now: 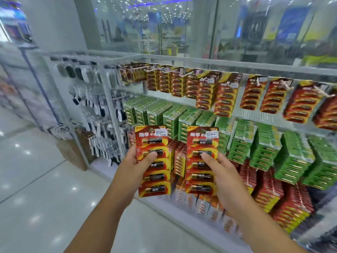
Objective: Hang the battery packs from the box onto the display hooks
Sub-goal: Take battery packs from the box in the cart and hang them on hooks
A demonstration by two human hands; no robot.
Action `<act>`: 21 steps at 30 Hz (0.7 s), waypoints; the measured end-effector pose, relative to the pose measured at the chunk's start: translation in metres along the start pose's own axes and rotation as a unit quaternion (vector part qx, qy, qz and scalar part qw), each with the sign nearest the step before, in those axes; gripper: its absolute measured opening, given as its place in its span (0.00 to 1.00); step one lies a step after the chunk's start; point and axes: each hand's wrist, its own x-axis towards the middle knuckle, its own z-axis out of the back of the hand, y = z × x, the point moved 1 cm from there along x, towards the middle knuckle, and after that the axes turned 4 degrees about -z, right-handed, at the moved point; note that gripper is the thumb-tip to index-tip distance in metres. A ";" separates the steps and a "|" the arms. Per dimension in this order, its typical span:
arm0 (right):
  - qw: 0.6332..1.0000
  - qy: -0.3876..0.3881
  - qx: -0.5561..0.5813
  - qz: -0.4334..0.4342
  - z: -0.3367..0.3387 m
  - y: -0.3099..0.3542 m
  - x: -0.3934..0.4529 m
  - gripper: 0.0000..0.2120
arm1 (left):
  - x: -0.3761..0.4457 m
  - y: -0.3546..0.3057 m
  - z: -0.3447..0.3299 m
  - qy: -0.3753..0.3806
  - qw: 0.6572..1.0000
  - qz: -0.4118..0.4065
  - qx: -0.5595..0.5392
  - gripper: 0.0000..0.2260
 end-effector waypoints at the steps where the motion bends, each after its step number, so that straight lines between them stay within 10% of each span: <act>1: 1.000 0.001 -0.003 0.003 -0.005 0.003 0.009 0.05 | 0.010 -0.001 0.004 0.000 1.000 -0.003 -0.006 0.12; 21: 0.996 -0.009 0.038 0.075 -0.044 0.098 0.229 0.11 | 0.271 -0.023 -0.008 0.032 0.999 -0.036 -0.013 0.11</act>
